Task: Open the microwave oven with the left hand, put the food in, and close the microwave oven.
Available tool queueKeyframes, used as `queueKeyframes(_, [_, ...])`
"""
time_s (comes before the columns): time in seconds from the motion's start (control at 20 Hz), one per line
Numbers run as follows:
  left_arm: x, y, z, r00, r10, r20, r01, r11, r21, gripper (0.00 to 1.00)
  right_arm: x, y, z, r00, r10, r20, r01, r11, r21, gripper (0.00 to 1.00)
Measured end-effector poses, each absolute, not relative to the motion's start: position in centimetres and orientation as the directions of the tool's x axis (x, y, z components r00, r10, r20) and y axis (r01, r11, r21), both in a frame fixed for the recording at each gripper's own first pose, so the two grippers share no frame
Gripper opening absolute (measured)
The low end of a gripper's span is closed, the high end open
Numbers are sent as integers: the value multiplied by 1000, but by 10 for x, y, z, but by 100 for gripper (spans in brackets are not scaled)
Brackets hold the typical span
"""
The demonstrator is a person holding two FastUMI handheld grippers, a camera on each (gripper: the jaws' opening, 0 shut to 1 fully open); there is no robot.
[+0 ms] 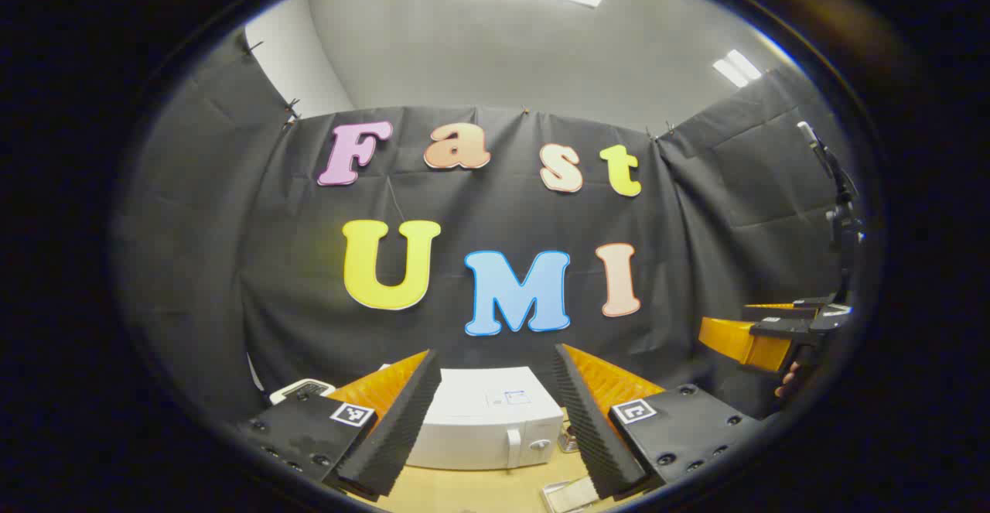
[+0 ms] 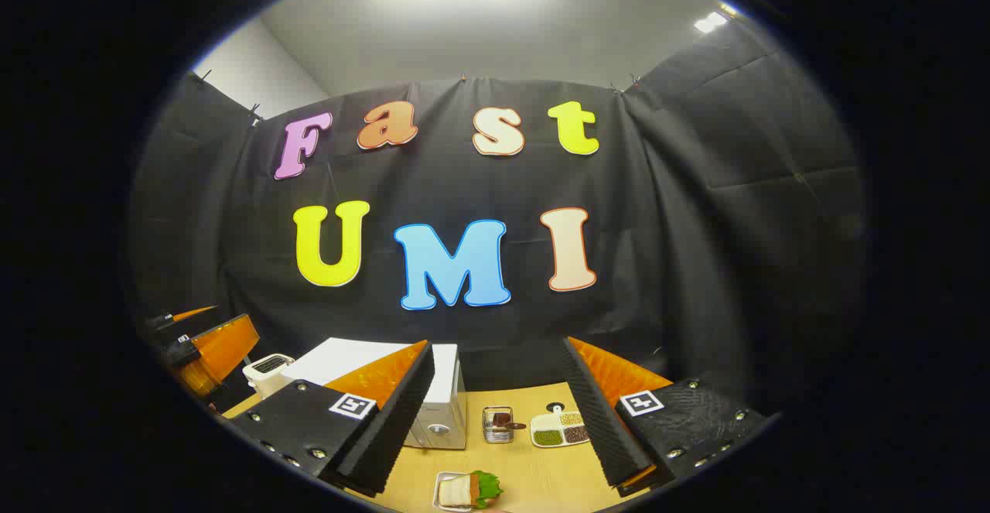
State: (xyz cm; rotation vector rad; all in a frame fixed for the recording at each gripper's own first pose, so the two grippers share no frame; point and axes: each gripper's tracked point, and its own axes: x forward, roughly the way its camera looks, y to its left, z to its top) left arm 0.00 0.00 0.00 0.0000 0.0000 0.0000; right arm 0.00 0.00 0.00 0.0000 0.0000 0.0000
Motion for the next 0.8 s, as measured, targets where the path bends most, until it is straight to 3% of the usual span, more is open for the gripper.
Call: queueKeyframes(0.8, [7, -15, -24, 999, -22, -22, 22, 1000, -3, 95, 2, -13, -6, 1000, 24, 1, -24, 999, -28, 99])
